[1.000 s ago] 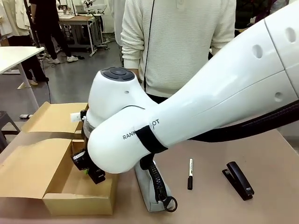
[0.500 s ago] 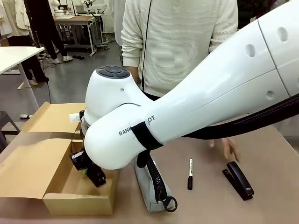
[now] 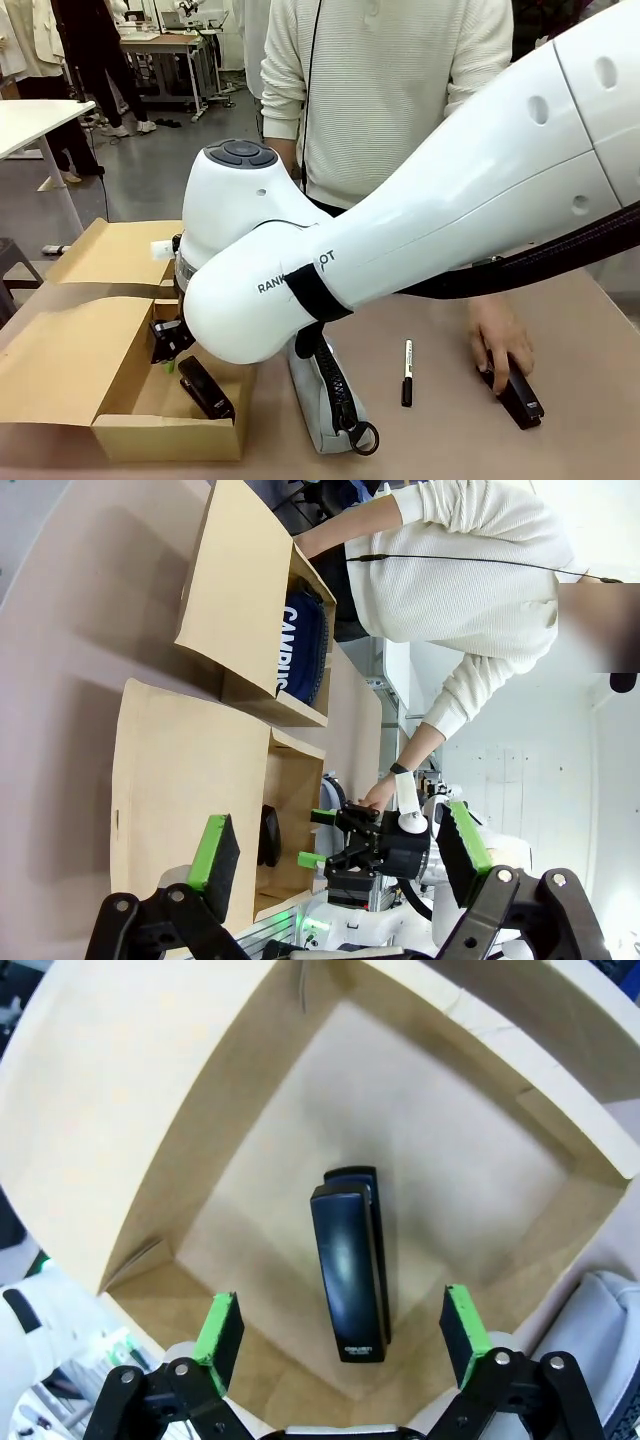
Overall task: Place items inside the box.
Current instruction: Pick up a Pencil pouch or Stapler and place it inside the Mailer Box closest to the robot.
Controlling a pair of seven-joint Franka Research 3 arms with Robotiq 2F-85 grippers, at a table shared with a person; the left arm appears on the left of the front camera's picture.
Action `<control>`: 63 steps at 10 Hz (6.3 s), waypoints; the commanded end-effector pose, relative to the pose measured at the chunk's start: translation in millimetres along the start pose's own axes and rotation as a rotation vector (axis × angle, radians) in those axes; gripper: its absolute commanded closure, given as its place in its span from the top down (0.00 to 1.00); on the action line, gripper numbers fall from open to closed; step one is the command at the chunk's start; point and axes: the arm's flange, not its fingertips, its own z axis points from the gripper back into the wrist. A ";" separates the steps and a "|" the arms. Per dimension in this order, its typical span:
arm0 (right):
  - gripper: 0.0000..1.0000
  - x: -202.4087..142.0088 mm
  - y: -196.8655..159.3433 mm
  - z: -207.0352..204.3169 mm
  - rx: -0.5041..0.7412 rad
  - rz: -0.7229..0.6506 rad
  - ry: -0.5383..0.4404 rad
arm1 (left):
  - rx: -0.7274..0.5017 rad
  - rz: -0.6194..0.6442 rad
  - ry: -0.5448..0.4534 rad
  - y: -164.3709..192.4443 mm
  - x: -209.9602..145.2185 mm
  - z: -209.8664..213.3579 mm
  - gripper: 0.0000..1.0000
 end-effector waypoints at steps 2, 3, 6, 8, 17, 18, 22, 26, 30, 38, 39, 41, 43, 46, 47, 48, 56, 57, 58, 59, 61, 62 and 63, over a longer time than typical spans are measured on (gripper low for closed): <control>1.00 -5.8 2.7 5.0 -0.046 -0.024 -0.039 | -0.023 -0.016 -0.008 -0.2 0.5 -0.4 1.00; 1.00 -8.1 1.9 7.6 -0.048 -0.024 -0.049 | -0.023 -0.016 -0.008 -0.2 0.5 -0.4 1.00; 1.00 -13.6 2.1 16.7 -0.047 -0.011 -0.064 | -0.023 -0.016 -0.008 -0.2 0.5 -0.4 1.00; 1.00 -18.4 8.0 21.7 -0.041 0.037 -0.058 | -0.023 -0.016 -0.008 -0.2 0.5 -0.4 1.00; 1.00 -191.4 -109.6 186.1 0.183 0.082 -0.138 | -0.023 -0.016 -0.008 -0.2 0.5 -0.4 1.00; 1.00 -208.5 -108.5 182.5 0.085 -0.040 -0.141 | -0.023 -0.016 -0.008 -0.2 0.5 -0.4 1.00; 1.00 -182.2 -100.1 180.5 0.186 0.057 -0.149 | -0.023 -0.016 -0.008 -0.2 0.5 -0.4 1.00; 1.00 -227.0 -167.4 238.6 0.214 -0.143 -0.186 | -0.023 -0.016 -0.008 -0.2 0.5 -0.4 1.00; 1.00 -341.3 -341.7 320.4 0.511 -0.624 -0.408 | -0.023 -0.016 -0.008 -0.2 0.5 -0.4 1.00; 1.00 -514.2 -493.0 333.9 0.898 -0.936 -0.653 | -0.023 -0.016 -0.008 -0.2 0.5 -0.4 1.00; 1.00 -514.2 -493.0 333.9 0.898 -0.936 -0.653 | -0.023 -0.016 -0.008 -0.2 0.5 -0.4 1.00; 1.00 -514.2 -493.0 333.9 0.898 -0.936 -0.653 | -0.023 -0.016 -0.008 -0.2 0.5 -0.4 1.00; 1.00 -514.2 -493.0 333.9 0.898 -0.936 -0.653 | -0.023 -0.016 -0.008 -0.2 0.5 -0.4 1.00; 1.00 -514.2 -493.0 333.9 0.898 -0.936 -0.653 | -0.023 -0.016 -0.008 -0.2 0.5 -0.4 1.00; 1.00 -514.2 -493.0 333.9 0.898 -0.936 -0.653 | -0.023 -0.016 -0.008 -0.2 0.5 -0.4 1.00; 1.00 -514.2 -493.0 333.9 0.898 -0.936 -0.653 | -0.023 -0.016 -0.008 -0.2 0.5 -0.4 1.00; 1.00 -367.8 -457.4 314.2 0.590 -0.840 -0.252 | -0.023 -0.016 -0.008 -0.2 0.5 -0.4 1.00; 1.00 -326.6 -441.8 297.1 0.550 -0.803 -0.148 | -0.023 -0.016 -0.008 -0.2 0.5 -0.4 1.00; 1.00 -294.2 -422.4 276.3 0.414 -0.826 -0.067 | -0.023 -0.016 -0.008 -0.2 0.5 -0.4 1.00; 1.00 -274.2 -399.1 256.4 0.369 -0.765 0.007 | -0.023 -0.016 -0.008 -0.2 0.5 -0.4 1.00; 1.00 -289.0 -384.8 263.7 0.344 -0.661 0.029 | -0.023 -0.016 -0.008 -0.2 0.5 -0.4 1.00; 1.00 -325.0 -414.2 298.9 0.412 -0.759 -0.117 | -0.023 -0.016 -0.008 -0.2 0.5 -0.4 1.00; 1.00 -378.9 -447.5 334.8 0.543 -0.843 -0.271 | -0.023 -0.016 -0.008 -0.2 0.5 -0.4 1.00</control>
